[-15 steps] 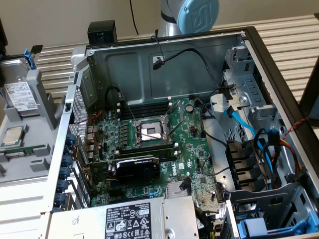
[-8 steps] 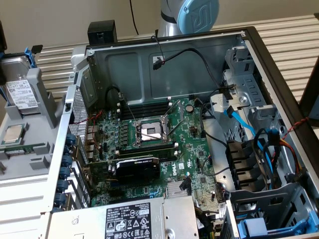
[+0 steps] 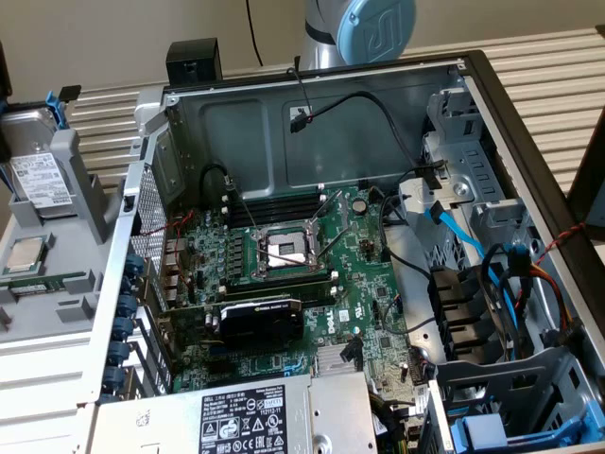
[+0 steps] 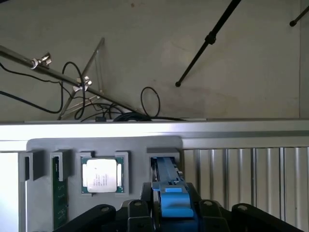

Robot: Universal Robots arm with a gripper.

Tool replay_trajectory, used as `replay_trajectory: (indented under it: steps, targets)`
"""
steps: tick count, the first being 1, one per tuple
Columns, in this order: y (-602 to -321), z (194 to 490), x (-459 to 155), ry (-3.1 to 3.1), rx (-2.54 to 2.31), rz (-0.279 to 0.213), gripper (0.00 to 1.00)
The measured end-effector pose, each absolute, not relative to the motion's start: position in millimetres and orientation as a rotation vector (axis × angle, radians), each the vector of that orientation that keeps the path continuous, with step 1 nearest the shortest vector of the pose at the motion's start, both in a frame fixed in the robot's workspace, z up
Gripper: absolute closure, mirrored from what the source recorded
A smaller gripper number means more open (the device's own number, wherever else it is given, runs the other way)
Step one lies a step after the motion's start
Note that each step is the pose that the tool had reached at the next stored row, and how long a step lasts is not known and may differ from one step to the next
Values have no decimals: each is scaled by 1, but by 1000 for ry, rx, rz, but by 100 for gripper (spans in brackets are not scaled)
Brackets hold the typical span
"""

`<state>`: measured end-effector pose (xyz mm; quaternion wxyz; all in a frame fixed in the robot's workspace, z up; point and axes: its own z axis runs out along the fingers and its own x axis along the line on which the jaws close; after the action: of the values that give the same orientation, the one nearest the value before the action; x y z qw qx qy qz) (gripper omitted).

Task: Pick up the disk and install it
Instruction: 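Pick up the disk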

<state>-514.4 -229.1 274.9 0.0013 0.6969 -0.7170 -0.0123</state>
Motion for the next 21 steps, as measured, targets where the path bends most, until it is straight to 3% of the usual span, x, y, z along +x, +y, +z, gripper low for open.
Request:
replay_trajectory:
  steps: [21]
  targets:
    - [-232,279,-515,-2247,2184,-30,62]
